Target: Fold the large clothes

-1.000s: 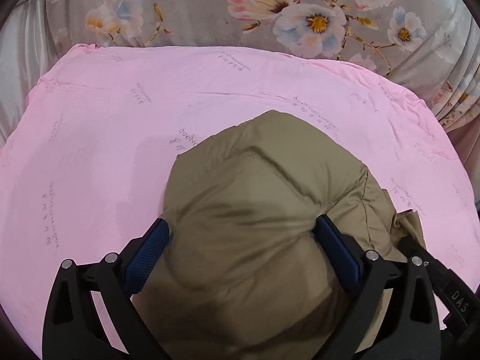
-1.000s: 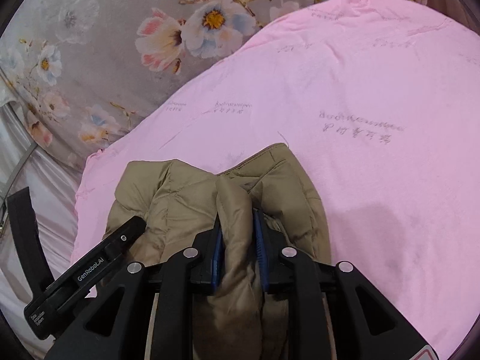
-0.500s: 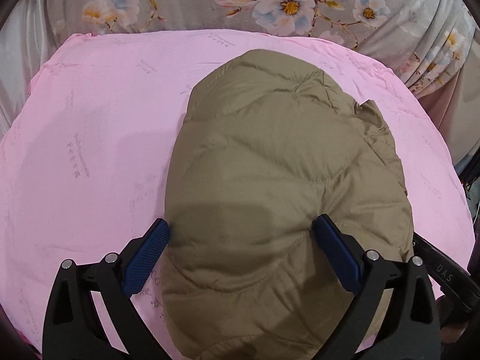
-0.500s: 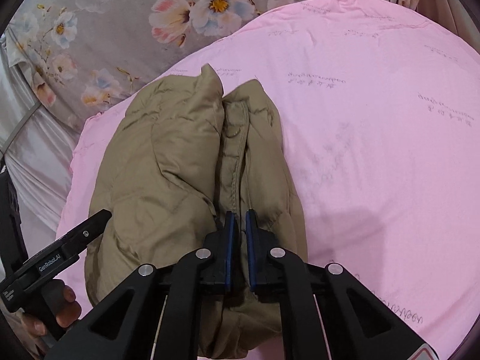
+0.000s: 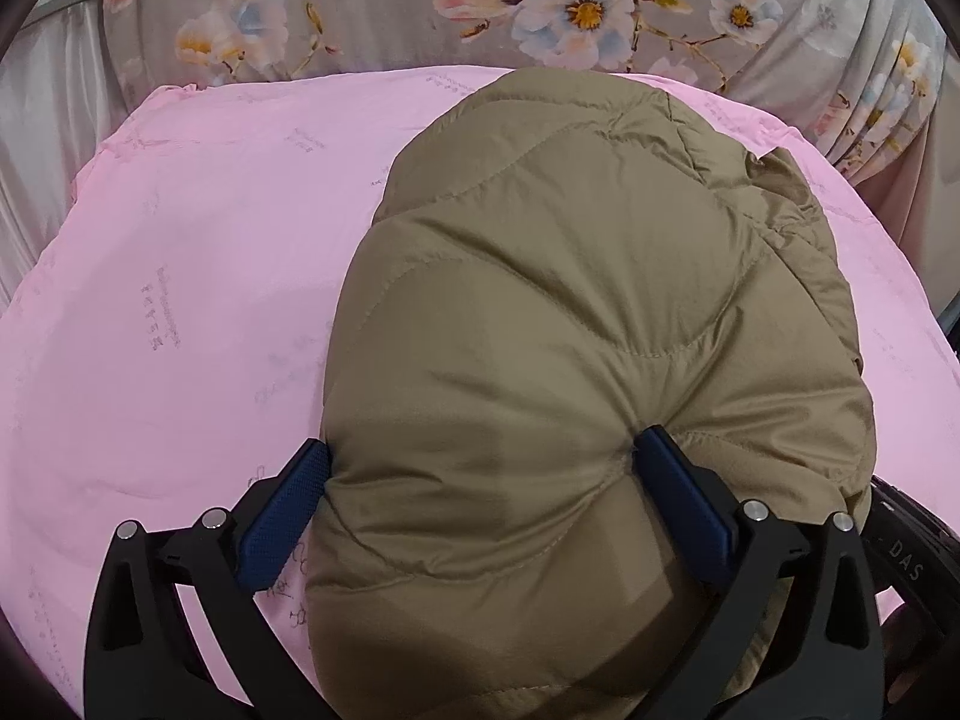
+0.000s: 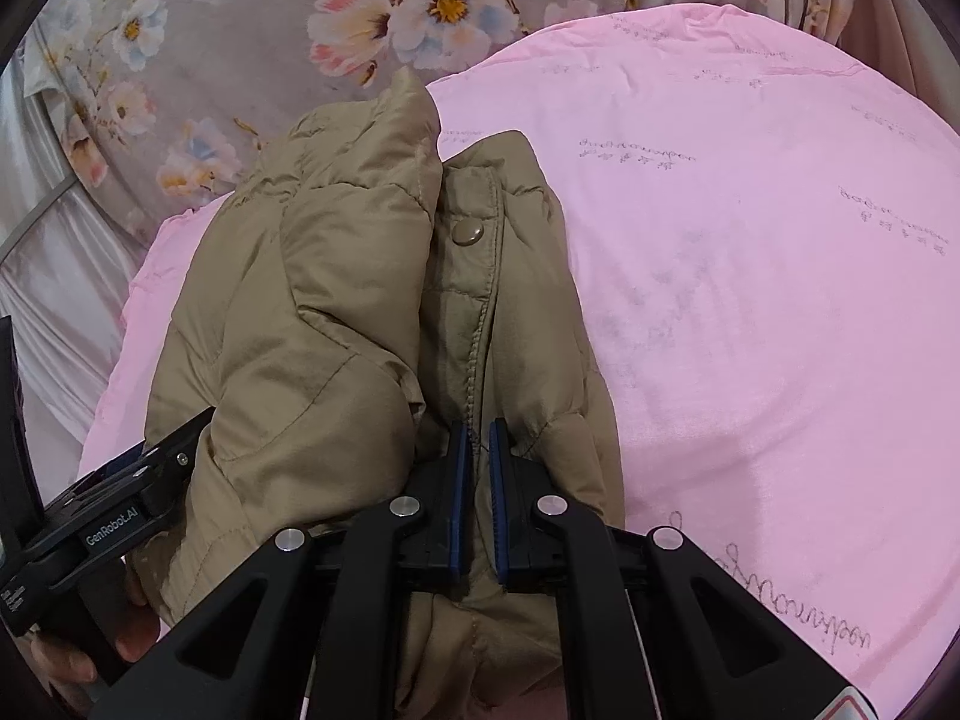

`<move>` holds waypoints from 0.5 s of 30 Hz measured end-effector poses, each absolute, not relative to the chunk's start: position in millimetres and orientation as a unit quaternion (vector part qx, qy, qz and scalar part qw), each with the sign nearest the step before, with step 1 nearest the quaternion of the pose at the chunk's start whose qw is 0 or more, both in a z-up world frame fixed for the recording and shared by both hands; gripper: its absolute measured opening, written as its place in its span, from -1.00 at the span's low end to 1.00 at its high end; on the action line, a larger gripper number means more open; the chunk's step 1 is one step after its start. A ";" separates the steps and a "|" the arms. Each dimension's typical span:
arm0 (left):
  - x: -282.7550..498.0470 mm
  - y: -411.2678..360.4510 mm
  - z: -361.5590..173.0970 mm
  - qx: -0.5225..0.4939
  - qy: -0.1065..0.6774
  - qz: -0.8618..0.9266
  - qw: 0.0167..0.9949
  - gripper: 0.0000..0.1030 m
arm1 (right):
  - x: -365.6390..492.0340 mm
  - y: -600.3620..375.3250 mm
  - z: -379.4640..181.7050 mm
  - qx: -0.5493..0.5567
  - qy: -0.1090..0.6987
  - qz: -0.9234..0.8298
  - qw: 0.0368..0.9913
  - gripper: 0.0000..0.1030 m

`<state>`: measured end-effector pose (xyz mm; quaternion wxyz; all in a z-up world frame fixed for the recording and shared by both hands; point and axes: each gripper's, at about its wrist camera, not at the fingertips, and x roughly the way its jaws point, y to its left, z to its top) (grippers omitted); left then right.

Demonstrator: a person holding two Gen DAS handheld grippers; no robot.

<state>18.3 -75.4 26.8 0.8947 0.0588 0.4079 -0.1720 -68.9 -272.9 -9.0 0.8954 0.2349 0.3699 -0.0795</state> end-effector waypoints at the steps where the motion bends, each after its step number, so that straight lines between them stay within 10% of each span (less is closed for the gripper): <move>1: 17.8 -75.6 26.2 0.060 0.405 -0.171 0.896 0.91 | -68.6 -271.0 -8.9 0.232 0.368 -0.081 0.897 -0.90; 15: 18.5 -70.4 33.0 0.046 0.422 -0.173 0.889 0.91 | -76.4 -269.4 6.1 0.241 0.371 -0.091 0.892 -0.72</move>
